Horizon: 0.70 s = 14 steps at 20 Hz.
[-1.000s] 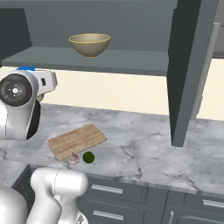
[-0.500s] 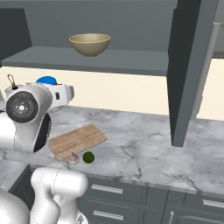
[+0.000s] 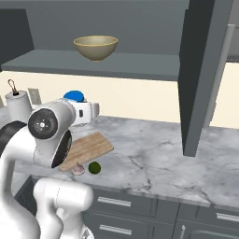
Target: Open the cabinet. Place the bowl and condiment on the counter. Then place the lime and garlic on the cutting board.
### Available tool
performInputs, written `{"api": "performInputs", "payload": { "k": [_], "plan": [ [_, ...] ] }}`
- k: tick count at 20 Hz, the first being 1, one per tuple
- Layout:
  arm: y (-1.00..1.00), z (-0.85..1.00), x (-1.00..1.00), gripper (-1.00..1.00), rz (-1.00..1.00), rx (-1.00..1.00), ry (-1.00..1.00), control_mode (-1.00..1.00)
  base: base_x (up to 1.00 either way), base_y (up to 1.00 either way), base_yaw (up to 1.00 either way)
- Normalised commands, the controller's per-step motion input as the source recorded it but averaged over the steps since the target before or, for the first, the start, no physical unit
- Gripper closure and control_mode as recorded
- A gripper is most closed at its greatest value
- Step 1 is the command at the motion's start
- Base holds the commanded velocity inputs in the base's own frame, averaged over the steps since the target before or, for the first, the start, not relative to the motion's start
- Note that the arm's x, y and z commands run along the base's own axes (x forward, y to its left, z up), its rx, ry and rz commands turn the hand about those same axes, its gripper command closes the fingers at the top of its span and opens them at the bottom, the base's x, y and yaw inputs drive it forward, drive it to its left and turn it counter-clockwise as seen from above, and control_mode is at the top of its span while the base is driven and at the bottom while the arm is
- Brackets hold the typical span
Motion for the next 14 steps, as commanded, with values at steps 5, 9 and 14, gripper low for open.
{"api": "performInputs", "payload": {
  "k": [5, 9, 14],
  "plan": [
    [-0.61, -0.21, 0.35, 1.0, -0.01, 0.01, 0.12, -1.0, 0.0, 0.0, 0.0],
    [-0.51, -0.25, 0.57, 1.0, 0.0, 0.01, 0.07, -1.0, 0.0, 0.0, 0.0],
    [-0.48, -0.35, 0.55, 1.0, 0.0, 0.0, 0.01, -1.0, 0.0, 0.0, 0.0]
  ]
}}
